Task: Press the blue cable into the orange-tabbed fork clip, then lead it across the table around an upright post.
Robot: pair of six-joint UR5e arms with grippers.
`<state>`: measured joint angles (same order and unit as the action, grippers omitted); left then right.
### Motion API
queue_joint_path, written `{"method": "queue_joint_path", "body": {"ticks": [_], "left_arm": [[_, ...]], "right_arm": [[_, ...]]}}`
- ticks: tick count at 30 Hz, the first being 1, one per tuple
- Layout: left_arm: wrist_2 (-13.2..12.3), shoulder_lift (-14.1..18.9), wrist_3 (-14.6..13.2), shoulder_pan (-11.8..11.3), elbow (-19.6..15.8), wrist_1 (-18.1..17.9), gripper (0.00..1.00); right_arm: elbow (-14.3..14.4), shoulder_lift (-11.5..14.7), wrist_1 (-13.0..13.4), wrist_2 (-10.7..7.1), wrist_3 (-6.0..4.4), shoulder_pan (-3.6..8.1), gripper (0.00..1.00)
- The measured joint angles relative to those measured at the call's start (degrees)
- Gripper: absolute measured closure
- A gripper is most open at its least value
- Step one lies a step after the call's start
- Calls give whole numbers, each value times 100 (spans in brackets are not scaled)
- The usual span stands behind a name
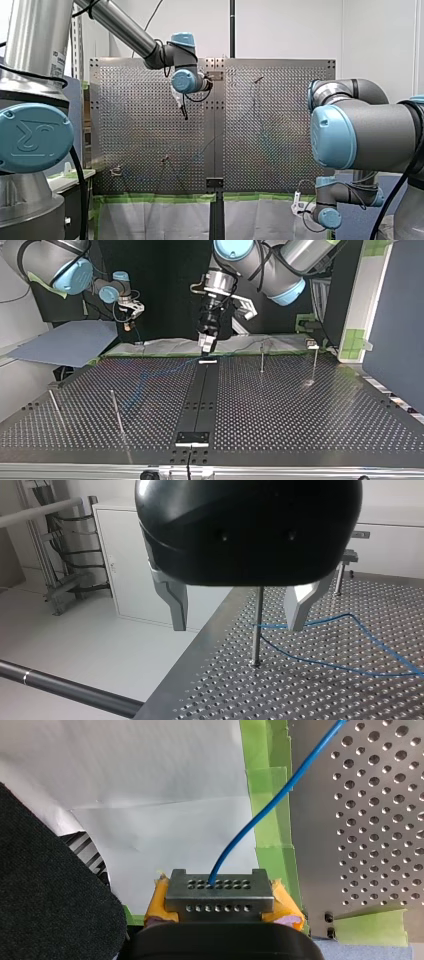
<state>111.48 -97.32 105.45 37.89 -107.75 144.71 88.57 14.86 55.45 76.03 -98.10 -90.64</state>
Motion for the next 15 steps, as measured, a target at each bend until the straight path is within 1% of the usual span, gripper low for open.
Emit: {"method": "queue_joint_path", "body": {"ticks": [4, 6, 7, 10, 15], "left_arm": [[1, 0, -5, 0, -216, -213, 5], [1, 0, -3, 5, -306, -276, 5], [1, 0, -1, 13, -368, -301, 5], [1, 0, 24, 29, -535, -327, 5], [1, 0, 69, 34, -792, -338, 5]], "right_arm": [[0, -1, -17, 0, 21, -10, 100], [0, -1, -47, 1, 61, -18, 100], [1, -1, -82, 0, 99, -25, 100], [2, 2, -151, 1, 171, -35, 100], [1, 3, -186, 6, 232, -36, 100]]}}
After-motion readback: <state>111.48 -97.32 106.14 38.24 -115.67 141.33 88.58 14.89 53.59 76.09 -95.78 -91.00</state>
